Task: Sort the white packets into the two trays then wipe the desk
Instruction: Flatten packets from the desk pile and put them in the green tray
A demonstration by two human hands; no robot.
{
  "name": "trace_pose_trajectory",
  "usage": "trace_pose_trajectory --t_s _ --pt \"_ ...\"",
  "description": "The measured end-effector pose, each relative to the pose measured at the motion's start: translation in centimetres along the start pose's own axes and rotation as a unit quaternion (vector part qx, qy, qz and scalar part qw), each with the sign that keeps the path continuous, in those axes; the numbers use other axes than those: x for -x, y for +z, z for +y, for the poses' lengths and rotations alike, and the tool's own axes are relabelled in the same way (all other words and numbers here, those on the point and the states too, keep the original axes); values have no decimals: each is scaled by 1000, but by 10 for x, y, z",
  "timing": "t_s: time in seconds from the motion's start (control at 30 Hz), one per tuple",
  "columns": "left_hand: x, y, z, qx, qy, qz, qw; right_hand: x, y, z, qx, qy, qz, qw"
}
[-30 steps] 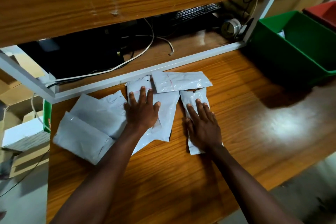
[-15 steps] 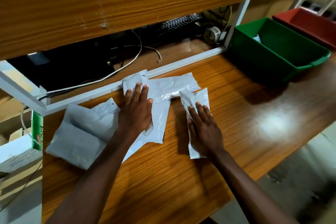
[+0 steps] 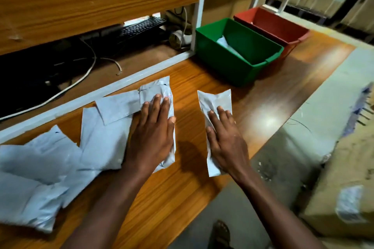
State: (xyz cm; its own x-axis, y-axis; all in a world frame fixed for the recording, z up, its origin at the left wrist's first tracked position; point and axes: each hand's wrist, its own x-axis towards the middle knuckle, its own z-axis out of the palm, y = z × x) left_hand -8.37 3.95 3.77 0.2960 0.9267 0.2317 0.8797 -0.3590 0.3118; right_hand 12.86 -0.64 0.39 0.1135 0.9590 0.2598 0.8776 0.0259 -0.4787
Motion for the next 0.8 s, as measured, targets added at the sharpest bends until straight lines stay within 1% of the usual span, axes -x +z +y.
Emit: trace_pose_trajectory --t_s 0.1,0.2,0.3,0.4,0.6,0.8 --pt "-16 15 49 -1 33 -5 999 -4 -27 41 4 11 12 1000" --pt "-40 31 113 41 24 0 999 -9 -60 94 6 12 32 999" --pt "-68 53 173 18 43 23 999 -21 -97 150 8 6 54 998" --pt "-100 74 224 19 41 17 999 -40 -133 199 4 8 64 998" --pt "-156 89 286 22 38 43 998 -93 -172 267 -5 -10 67 998" --pt "-223 109 315 18 -13 54 998 -170 -172 312 -19 -51 54 997"
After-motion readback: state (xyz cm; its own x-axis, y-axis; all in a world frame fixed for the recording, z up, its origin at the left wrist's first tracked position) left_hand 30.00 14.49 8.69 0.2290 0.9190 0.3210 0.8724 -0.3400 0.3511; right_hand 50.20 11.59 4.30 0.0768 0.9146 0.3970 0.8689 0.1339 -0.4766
